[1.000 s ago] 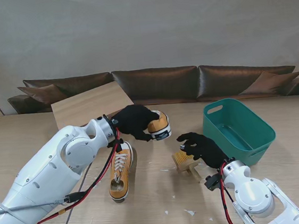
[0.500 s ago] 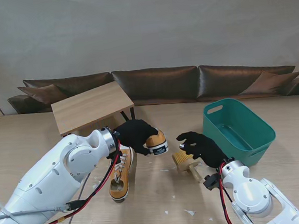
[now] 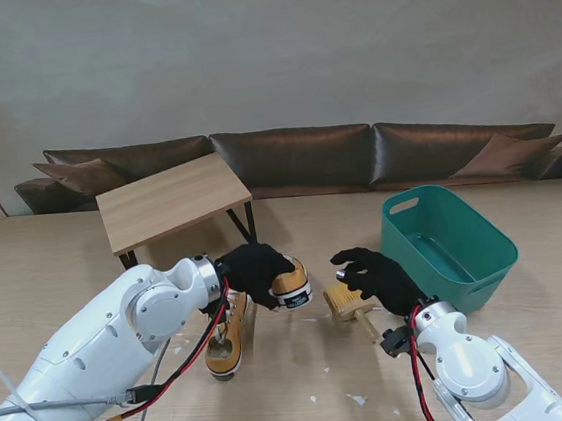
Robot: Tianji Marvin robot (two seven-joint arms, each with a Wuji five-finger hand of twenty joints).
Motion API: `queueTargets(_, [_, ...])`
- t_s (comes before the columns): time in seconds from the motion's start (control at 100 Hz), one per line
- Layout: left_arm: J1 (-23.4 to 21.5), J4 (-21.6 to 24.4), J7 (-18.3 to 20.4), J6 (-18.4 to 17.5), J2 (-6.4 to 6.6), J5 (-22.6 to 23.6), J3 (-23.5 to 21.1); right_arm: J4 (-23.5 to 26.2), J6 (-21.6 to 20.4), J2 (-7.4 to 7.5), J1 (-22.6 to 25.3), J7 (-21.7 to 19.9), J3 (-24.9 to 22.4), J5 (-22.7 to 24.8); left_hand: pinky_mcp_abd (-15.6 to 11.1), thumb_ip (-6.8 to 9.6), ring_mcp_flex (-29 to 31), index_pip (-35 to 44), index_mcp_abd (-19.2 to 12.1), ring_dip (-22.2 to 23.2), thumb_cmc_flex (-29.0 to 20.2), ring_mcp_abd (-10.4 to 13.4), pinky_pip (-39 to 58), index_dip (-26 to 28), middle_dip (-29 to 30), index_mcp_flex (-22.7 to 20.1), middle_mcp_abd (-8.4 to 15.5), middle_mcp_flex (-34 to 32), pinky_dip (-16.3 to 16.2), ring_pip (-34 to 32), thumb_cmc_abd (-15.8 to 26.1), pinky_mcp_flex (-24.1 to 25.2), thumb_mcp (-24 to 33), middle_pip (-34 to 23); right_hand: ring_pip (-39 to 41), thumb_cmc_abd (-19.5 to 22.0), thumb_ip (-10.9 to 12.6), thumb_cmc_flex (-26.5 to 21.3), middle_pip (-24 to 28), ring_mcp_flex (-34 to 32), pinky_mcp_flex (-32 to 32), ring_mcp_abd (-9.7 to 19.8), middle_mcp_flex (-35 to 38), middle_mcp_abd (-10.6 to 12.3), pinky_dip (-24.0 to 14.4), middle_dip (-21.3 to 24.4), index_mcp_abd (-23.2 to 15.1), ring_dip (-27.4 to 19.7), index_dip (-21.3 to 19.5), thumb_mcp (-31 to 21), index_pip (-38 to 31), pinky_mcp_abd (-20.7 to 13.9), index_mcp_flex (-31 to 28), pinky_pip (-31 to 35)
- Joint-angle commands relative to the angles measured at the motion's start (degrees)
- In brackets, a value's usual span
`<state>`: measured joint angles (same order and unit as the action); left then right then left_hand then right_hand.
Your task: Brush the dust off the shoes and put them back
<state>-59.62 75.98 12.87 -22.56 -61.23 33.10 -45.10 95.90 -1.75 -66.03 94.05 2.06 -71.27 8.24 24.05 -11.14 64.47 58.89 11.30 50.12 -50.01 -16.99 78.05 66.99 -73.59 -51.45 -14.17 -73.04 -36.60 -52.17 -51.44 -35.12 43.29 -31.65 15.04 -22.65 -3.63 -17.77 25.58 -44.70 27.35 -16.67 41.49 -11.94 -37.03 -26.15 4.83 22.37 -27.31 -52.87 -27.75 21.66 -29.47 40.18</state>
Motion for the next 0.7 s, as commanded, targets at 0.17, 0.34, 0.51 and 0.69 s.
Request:
queueTargets(0.17, [-2.7, 1.7, 4.5, 4.1, 0.7, -1.3, 0.5, -0.2, -0.1, -0.36, 0.0, -0.6, 0.4, -0.2, -0.9, 2.0, -1.7, 28.1, 4.5, -0.7, -5.5, 2.4, 1.1, 6.9, 0.6, -3.0, 7.1, 0.9, -1.7, 0.8, 6.1, 1.8, 1.1, 3.2, 0.8, 1.4, 0.2, 1.5, 0.5, -1.2, -7.8, -0.6, 0.6, -1.1, 0.4, 0.2, -0.1, 0.8, 1.4, 0.2, 0.0, 1.2, -0.8, 1.3])
queueTargets(0.34, [-4.6, 2.9, 6.3, 7.3, 1.11, -1.7, 0.4, -0.4, -0.1, -0.38, 0.0, -0.6, 0.6, -0.3, -1.3, 1.87, -2.4, 24.3, 3.3, -0.8, -5.9, 1.7, 2.8, 6.4, 0.5, 0.4, 6.7, 1.6, -3.3, 0.5, 6.8, 2.0, 0.3, 3.7, 0.8, 1.4, 0.1, 1.5, 0.5, -1.3, -7.9, -0.5, 0.6, -1.1, 0.5, 0.2, -0.2, 0.8, 1.4, 0.2, 0.0, 1.2, -0.8, 1.4])
queueTargets(0.51, [-6.5, 3.9, 7.1, 10.6, 1.35, -1.1, -0.2, -0.5, -0.2, -0.39, -0.1, -0.5, 0.7, -0.3, -1.9, 1.07, -2.9, 14.0, 0.8, -0.5, -5.7, 1.4, 5.0, -3.8, 0.4, 6.1, 5.9, 2.3, -6.1, -1.5, 8.0, 1.9, 0.6, 5.0, 0.8, 1.5, 0.1, 1.5, 0.5, -1.3, -8.0, -0.4, 0.6, -1.1, 0.6, 0.2, -0.1, 0.8, 1.5, 0.2, 0.0, 1.2, -0.8, 1.5])
queueTargets(0.69, [-6.9, 2.9, 6.7, 12.2, 1.19, -1.5, 0.3, -0.7, -0.1, -0.37, -0.1, -0.7, 0.8, -0.4, -1.1, 0.34, -2.5, 8.7, -2.8, -0.4, -5.4, 1.4, 5.0, -14.1, 0.9, 6.0, 5.0, 1.9, -6.5, -2.8, 7.3, 1.6, 2.1, 5.6, 0.8, 1.5, 0.1, 1.5, 0.5, -1.3, -8.0, -0.5, 0.6, -1.1, 0.7, 0.2, -0.1, 0.8, 1.5, 0.3, 0.0, 1.3, -0.8, 1.6])
